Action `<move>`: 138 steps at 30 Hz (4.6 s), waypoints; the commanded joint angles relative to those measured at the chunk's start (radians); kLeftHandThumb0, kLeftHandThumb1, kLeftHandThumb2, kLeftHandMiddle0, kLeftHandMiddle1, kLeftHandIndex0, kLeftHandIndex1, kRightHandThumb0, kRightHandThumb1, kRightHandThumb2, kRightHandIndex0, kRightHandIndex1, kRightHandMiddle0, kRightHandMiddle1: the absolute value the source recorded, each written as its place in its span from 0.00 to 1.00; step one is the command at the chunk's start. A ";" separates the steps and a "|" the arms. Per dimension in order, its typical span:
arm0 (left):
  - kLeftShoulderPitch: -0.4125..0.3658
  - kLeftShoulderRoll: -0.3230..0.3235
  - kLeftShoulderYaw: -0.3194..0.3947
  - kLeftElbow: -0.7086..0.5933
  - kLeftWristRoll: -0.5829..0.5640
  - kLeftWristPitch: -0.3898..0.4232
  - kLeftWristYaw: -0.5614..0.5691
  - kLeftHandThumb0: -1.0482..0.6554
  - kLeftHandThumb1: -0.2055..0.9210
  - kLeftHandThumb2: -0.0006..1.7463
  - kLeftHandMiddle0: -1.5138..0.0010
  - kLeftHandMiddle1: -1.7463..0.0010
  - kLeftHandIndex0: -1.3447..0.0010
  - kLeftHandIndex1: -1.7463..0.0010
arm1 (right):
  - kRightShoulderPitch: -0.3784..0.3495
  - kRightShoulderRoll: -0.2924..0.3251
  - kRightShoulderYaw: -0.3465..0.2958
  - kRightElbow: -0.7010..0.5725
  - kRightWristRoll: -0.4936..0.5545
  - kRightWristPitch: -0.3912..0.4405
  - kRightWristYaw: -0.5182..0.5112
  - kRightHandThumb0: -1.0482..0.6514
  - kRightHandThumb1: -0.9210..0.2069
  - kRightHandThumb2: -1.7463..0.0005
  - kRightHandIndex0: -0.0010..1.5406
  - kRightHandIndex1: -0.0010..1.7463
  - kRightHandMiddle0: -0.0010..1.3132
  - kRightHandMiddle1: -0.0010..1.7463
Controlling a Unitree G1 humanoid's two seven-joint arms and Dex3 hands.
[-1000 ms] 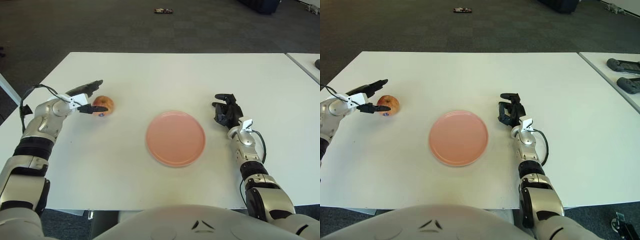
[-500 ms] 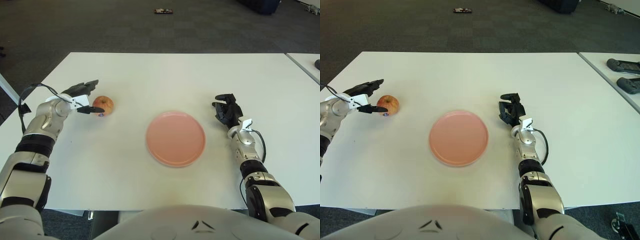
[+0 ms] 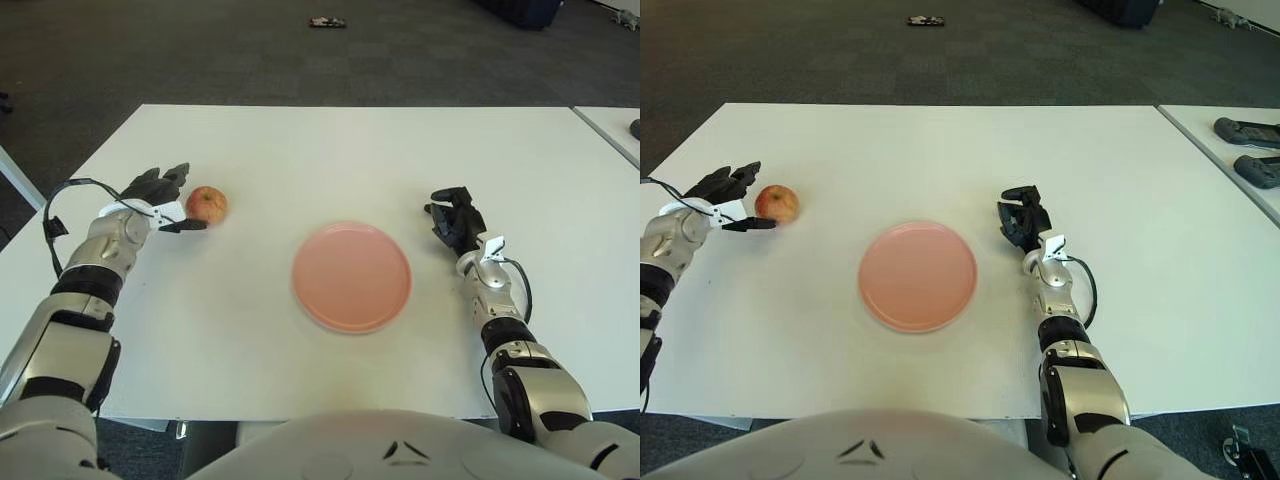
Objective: Put the apple into the plate.
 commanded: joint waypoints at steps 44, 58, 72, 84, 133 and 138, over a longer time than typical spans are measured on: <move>-0.112 -0.041 -0.106 0.198 0.040 -0.204 0.298 0.07 0.87 0.06 1.00 1.00 0.98 0.99 | 0.049 0.007 -0.005 0.055 -0.008 0.049 0.000 0.41 0.00 0.73 0.22 0.71 0.19 0.97; -0.127 -0.038 -0.121 0.205 0.048 -0.250 0.306 0.08 0.68 0.30 0.98 0.99 1.00 0.89 | 0.047 0.010 -0.003 0.055 -0.010 0.050 -0.004 0.41 0.00 0.73 0.22 0.71 0.19 0.97; -0.150 -0.022 -0.141 0.204 0.067 -0.265 0.271 0.08 0.70 0.32 0.96 0.98 1.00 0.85 | 0.048 0.012 0.001 0.054 -0.010 0.050 -0.008 0.41 0.00 0.73 0.22 0.71 0.19 0.97; -0.183 0.002 -0.180 0.203 0.091 -0.261 0.148 0.08 0.74 0.30 0.93 0.95 1.00 0.79 | 0.050 0.013 0.004 0.052 -0.010 0.049 -0.011 0.41 0.00 0.73 0.22 0.71 0.19 0.97; -0.234 0.094 -0.212 -0.053 0.093 -0.232 -0.340 0.03 0.77 0.09 1.00 1.00 1.00 1.00 | 0.055 0.012 0.005 0.043 -0.008 0.050 -0.009 0.41 0.00 0.73 0.22 0.71 0.19 0.97; -0.255 0.085 -0.221 -0.038 0.104 -0.214 -0.362 0.06 0.75 0.09 1.00 1.00 1.00 1.00 | 0.051 0.012 0.004 0.050 -0.009 0.049 -0.010 0.41 0.00 0.73 0.22 0.71 0.19 0.97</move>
